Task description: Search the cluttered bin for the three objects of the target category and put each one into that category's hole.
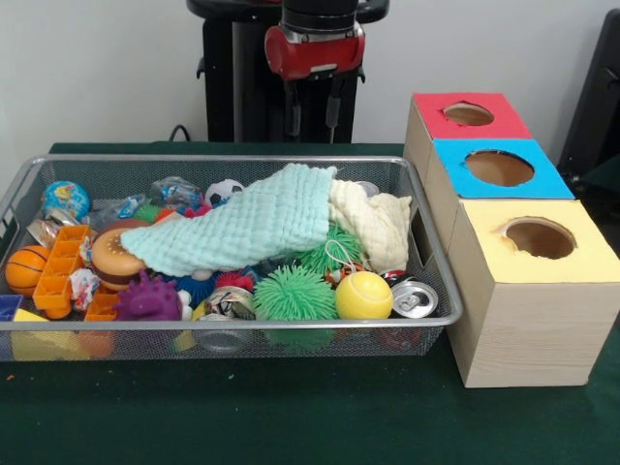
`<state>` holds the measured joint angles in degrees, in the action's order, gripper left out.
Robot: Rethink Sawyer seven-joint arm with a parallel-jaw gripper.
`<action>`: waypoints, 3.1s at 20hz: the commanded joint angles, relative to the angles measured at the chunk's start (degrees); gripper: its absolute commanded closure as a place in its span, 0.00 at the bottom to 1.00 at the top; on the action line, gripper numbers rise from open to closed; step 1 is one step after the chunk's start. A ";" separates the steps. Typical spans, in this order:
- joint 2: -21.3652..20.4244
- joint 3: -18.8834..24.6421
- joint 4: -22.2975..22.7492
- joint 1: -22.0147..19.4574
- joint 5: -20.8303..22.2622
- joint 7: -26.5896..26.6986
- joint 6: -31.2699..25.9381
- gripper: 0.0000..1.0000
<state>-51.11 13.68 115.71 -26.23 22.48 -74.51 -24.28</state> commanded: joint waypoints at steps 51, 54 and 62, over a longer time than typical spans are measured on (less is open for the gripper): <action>22.92 16.12 -32.48 -23.11 13.37 18.47 -17.44 0.00; 23.68 16.28 -33.00 -24.04 14.22 19.07 -17.57 0.00; 27.10 16.08 -32.91 -25.49 18.62 16.87 -14.06 0.00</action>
<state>-29.25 26.32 84.60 -50.73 36.19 -74.05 -34.66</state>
